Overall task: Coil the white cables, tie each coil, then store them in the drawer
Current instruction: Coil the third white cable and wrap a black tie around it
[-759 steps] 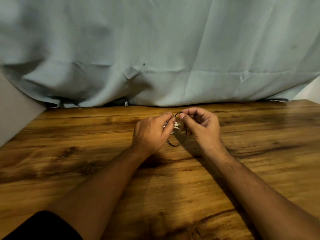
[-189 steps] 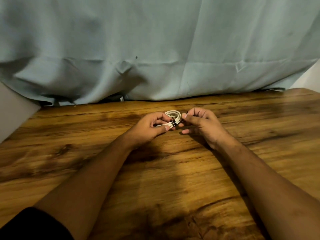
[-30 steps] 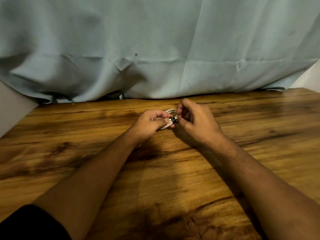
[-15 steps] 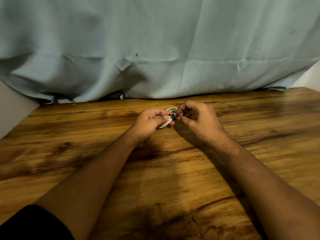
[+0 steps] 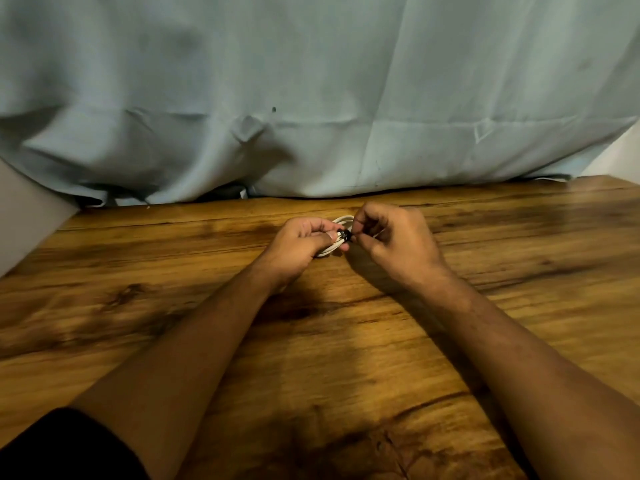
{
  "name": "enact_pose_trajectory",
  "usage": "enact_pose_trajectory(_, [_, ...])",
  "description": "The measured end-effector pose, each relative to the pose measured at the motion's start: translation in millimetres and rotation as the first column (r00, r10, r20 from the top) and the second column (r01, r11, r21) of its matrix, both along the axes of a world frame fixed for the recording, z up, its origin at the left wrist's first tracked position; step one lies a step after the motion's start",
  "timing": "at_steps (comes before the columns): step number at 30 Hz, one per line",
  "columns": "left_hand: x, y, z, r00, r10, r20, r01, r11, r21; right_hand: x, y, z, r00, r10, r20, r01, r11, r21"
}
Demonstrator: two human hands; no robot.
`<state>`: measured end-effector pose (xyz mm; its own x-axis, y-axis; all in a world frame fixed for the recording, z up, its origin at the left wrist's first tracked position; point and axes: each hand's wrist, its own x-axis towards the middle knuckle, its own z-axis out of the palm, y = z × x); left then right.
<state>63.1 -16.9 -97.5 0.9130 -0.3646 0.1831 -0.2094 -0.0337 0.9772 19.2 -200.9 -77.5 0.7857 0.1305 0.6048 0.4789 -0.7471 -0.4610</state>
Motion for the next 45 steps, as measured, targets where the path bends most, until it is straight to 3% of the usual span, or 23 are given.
enact_pose_trajectory(4, [0.0, 2.1, 0.2, 1.000, -0.012, 0.000, 0.012, 1.000, -0.004, -2.4, 2.2, -0.2, 0.998, 0.021, 0.067, -0.016, 0.996, -0.088])
enact_pose_trajectory(10, [-0.8, 0.0, 1.1, 1.000, 0.005, 0.003, -0.005, 0.998, -0.059, 4.1, -0.3, -6.5, 0.998, 0.015, 0.058, -0.019, 0.997, 0.073])
enact_pose_trajectory(13, [0.5, 1.1, 0.1, 1.000, 0.002, 0.001, -0.002, 0.998, -0.058, 5.6, 0.7, -9.1, 0.999, 0.000, 0.050, -0.003, 0.997, 0.079])
enact_pose_trajectory(20, [1.5, 0.1, -0.1, 1.000, -0.003, -0.016, 0.002, 0.997, -0.082, -3.1, 8.1, -4.0, 0.987, -0.084, 0.136, 0.107, 0.979, -0.171])
enact_pose_trajectory(24, [2.0, -0.6, 0.5, 0.999, 0.002, -0.035, -0.006, 0.995, -0.098, -3.6, 7.7, -2.8, 0.985, -0.074, 0.157, 0.105, 0.974, -0.200])
enact_pose_trajectory(29, [-3.9, 1.2, 7.2, 0.999, 0.030, -0.036, -0.030, 0.999, -0.016, 2.6, 1.3, -5.4, 0.996, -0.015, 0.086, 0.024, 0.994, -0.104])
enact_pose_trajectory(35, [-7.5, 0.5, 12.3, 0.995, 0.013, -0.095, -0.020, 0.997, -0.073, 3.0, -4.9, -2.6, 0.996, 0.082, 0.028, -0.080, 0.995, -0.059])
enact_pose_trajectory(41, [-2.0, 2.6, 10.8, 0.994, 0.044, -0.096, -0.044, 0.999, 0.011, -0.3, 4.3, -4.8, 0.995, -0.008, 0.096, 0.019, 0.993, -0.115])
enact_pose_trajectory(45, [3.3, 4.0, 6.2, 0.996, 0.060, -0.068, -0.055, 0.995, 0.083, 2.8, 4.7, -7.7, 0.995, 0.003, 0.101, 0.004, 0.998, -0.069])
